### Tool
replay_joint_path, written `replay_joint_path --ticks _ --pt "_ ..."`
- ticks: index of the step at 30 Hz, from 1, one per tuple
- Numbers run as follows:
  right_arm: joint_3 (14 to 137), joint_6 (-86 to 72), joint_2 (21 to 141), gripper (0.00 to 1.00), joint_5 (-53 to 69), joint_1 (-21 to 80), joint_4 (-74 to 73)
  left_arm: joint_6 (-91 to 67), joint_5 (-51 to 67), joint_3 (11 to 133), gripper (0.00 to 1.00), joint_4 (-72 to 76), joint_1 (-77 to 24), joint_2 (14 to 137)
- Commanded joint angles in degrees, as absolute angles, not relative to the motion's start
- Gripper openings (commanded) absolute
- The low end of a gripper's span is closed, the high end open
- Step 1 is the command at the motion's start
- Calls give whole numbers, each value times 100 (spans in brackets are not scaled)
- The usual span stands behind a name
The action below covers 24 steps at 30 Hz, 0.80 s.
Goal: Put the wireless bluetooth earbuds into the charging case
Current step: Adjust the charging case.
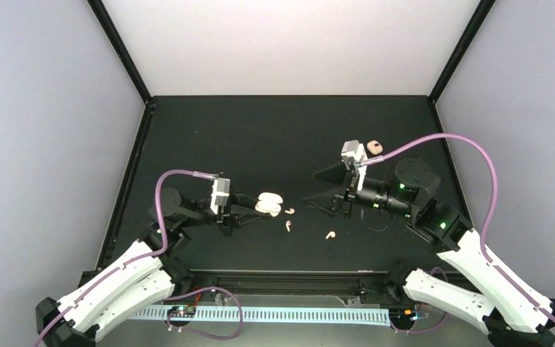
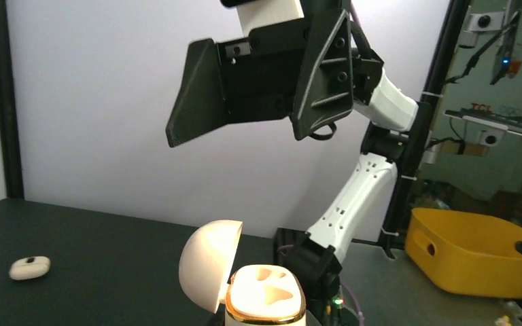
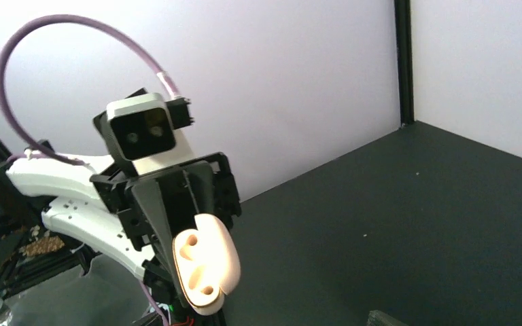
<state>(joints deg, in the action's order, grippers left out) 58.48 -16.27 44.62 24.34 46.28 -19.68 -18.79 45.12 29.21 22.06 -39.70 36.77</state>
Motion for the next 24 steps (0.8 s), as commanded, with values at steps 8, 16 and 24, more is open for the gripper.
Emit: replay_joint_path --ticks 8,16,24 --pt "6304 -1167 4971 73 3404 4825 -2109 -2210 5335 3505 2 2645 -3941 4202" --pt "6293 -1459 5192 66 3610 4861 -1767 -2224 5522 3690 2 2657 -4007 4462" --pt "6343 -1671 5384 56 3735 4864 -1568 -2177 5665 3798 2 2620 -4087 4599"
